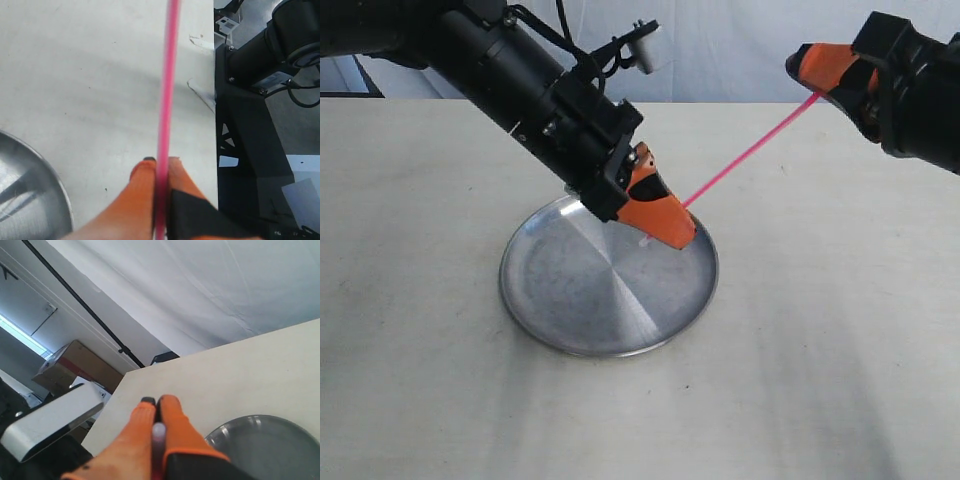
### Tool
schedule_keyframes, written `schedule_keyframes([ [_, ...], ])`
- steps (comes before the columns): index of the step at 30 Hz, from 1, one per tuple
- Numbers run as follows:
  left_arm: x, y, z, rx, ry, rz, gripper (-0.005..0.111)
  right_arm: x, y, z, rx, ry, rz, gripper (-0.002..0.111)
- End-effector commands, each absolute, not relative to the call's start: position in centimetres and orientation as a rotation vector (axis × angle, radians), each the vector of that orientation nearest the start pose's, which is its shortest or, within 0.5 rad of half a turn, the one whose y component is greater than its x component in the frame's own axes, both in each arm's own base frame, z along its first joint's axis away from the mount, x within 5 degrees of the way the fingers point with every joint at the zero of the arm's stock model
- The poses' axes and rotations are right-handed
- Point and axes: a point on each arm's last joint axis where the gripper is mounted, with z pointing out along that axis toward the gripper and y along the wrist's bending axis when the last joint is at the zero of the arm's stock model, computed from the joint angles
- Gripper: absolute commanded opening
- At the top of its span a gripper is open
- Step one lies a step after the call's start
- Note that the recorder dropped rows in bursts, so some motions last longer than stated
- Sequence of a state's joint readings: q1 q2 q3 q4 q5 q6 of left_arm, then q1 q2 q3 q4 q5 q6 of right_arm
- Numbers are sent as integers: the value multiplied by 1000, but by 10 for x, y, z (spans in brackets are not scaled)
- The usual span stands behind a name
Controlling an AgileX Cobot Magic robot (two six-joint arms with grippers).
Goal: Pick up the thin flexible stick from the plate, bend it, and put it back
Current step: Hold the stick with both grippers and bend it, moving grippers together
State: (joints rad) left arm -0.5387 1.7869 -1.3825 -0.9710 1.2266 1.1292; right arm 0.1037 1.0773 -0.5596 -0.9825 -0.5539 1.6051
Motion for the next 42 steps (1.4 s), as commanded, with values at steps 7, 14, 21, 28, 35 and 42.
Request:
schedule_keyframes([
  [7, 270, -246, 282, 1581, 2003, -1234, 0, 236, 71, 272, 65, 1787, 1012, -1],
  [14, 278, -236, 280, 1546, 2045, -1207, 0, 248, 77, 256, -2, 1781, 1060, -1],
  [21, 293, -217, 282, 1453, 2064, -1196, 0, 253, 80, 251, -41, 1751, 1081, -1],
  [28, 295, -215, 286, 1465, 2003, -1192, 0, 259, 97, 256, -164, 1746, 1044, -1],
  [35, 291, -209, 298, 1476, 1967, -1154, 0, 265, 118, 259, -260, 1781, 951, -1],
  [42, 287, -206, 312, 1492, 1864, -1140, 0, 268, 121, 251, -278, 1808, 931, -1],
])
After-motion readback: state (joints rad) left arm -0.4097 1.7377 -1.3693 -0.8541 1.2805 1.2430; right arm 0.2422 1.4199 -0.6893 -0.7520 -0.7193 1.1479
